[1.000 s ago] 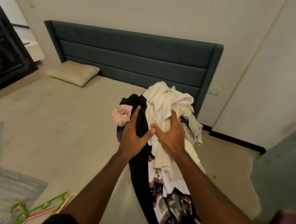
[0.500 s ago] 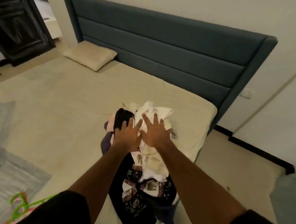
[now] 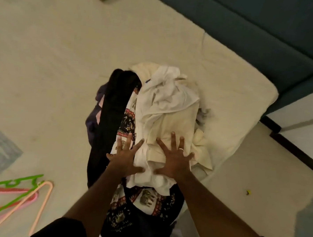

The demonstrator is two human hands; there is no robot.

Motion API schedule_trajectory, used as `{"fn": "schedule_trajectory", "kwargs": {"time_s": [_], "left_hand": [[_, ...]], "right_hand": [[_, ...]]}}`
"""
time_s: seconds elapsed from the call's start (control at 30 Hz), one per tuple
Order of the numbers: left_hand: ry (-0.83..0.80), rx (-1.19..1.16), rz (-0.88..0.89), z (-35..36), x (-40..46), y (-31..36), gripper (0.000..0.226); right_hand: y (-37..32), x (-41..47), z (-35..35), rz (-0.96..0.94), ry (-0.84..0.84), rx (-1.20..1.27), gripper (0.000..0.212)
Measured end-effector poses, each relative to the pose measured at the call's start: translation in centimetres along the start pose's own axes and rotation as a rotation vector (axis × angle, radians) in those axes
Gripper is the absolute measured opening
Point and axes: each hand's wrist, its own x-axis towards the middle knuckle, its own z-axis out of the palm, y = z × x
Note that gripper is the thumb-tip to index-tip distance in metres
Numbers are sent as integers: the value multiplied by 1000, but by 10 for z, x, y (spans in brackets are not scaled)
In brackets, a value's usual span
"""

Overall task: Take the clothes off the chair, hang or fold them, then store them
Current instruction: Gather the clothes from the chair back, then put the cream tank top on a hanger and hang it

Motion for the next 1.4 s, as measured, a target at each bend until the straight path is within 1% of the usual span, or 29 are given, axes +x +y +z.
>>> {"fn": "schedule_trajectory", "kwargs": {"time_s": [0.1,0.23,0.3,0.37,0.4,0.5,0.6,0.67,0.73,0.77,0.87,0.97,1.07,1.17,1.23,1.33,1.4], "left_hand": [[53,92,-30,29,19,4,125],[167,116,-15,55,33,3,133],[243,116,7,62,42,1,132],[259,94,13,61,54,1,132],[259,91,23,58,62,2,128],[277,100,48,31,98,2,108],[315,70,46,-20,142,4,98],[389,32,63,-61,170,7,92],[453,-20,117,-96,188,10,94],[452,-42,135,-107,190,13,96],[374,-19,138,-108,170,17,98],[315,35,121,-83,131,17,99],[283,74,115,-54,97,12,93],[266,197,151,-27,61,5,82],[240,195,202,-13,38,3,73],[218,129,286,1,7,-1,56],[258,9,293,6,-7,-4,35]], "right_hand": [[2,7,35,-16,175,-85,121],[1,11,54,-57,318,-99,111],[3,21,58,-71,359,-64,109],[2,36,59,-58,366,-7,111],[1,44,56,-42,358,10,114],[-5,84,41,-13,377,43,120],[-13,141,10,-25,492,102,116],[-20,180,-23,-31,533,78,111],[-24,207,-59,-23,480,57,108],[-24,213,-73,-23,428,59,109],[-15,193,-81,-49,315,53,107],[-14,143,-52,-62,261,48,104],[-22,96,-15,-66,253,89,90],[-37,53,19,-80,230,95,76],[-46,29,40,-81,248,114,65],[-64,1,61,-67,253,172,49],[-76,-13,67,-70,291,190,38]]}}
